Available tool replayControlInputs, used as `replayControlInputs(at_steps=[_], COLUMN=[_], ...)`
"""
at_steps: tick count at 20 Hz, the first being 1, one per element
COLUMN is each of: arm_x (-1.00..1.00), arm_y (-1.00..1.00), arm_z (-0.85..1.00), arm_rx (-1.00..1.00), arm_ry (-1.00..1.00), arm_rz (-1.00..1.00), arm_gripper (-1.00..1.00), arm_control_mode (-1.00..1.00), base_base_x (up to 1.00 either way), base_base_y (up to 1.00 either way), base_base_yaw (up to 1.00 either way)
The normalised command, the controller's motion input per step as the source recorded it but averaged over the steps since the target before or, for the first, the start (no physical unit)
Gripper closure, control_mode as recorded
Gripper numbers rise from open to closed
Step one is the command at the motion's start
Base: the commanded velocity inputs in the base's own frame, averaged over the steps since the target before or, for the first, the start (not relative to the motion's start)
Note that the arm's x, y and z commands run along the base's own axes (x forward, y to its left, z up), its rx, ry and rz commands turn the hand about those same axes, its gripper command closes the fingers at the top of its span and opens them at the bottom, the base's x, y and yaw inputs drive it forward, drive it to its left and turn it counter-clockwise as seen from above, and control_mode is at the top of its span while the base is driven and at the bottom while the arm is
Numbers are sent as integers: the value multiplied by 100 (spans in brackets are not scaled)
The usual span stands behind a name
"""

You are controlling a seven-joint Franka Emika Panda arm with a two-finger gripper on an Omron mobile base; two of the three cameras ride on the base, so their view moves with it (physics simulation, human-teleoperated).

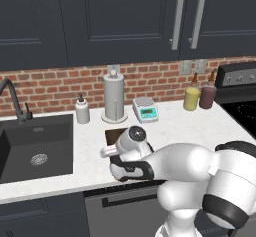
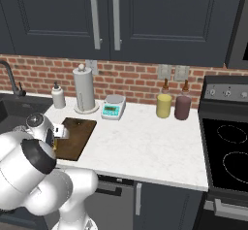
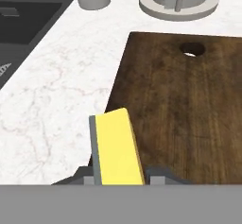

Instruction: Pick up the sponge from the counter and clean the cutting board by briefly scrubbing or pressing down on the cutting board. Once finished, release the sponge.

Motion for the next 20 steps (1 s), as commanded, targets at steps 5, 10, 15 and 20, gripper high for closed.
replayControlInputs(at_steps=[5, 10, 15, 20], arm_x=[0, 1, 10, 28], arm_y=[-66, -76, -49, -25], arm_z=[0, 0, 0, -13], arm_rx=[0, 0, 0, 0], arm_ry=[-9, 0, 0, 0], arm_rz=[0, -4, -6, -5], arm_gripper=[100, 100, 100, 100], arm_control_mode=[-100, -100, -100, -100], base_base_x=[0, 0, 0, 0], base_base_y=[0, 0, 0, 0], base_base_yaw=[0, 0, 0, 0])
